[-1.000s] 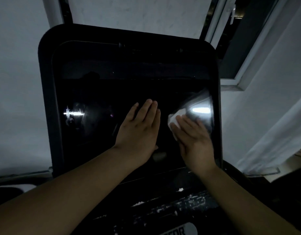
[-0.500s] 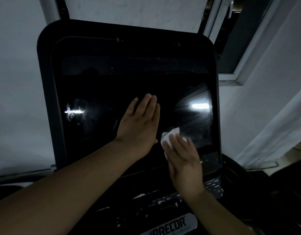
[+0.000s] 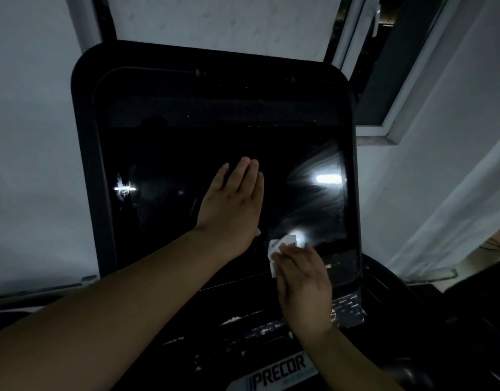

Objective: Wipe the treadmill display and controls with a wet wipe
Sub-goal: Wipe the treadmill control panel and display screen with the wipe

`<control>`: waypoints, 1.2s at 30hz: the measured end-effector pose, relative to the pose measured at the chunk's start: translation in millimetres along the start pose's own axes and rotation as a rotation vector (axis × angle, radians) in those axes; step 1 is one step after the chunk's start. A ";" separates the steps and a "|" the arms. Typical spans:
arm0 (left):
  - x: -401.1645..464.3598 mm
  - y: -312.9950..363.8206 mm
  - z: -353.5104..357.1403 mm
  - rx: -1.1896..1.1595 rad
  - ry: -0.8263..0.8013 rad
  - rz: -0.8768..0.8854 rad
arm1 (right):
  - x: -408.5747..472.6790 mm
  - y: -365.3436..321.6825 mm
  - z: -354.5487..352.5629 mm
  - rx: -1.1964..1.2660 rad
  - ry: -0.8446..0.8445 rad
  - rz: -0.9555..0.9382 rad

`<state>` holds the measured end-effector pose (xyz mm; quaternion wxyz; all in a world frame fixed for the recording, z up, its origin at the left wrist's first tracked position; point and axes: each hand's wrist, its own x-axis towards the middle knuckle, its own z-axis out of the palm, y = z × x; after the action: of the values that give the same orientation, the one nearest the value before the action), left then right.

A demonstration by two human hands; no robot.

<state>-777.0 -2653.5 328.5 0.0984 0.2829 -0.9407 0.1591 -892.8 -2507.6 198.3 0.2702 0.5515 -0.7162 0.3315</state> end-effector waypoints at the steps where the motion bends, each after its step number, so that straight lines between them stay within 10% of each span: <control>1: -0.7 -0.4 -1.1 -0.006 0.004 0.003 | 6.3 -0.6 -6.7 0.027 -0.012 0.007; 36: -51.0 -23.9 -109.6 -0.146 0.058 0.032 | 131.8 -34.6 -153.0 -0.055 -0.080 0.069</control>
<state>-711.2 -2607.9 422.2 0.1436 0.2551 -0.9510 0.0999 -888.4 -2475.8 400.7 0.2447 0.5317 -0.7539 0.2984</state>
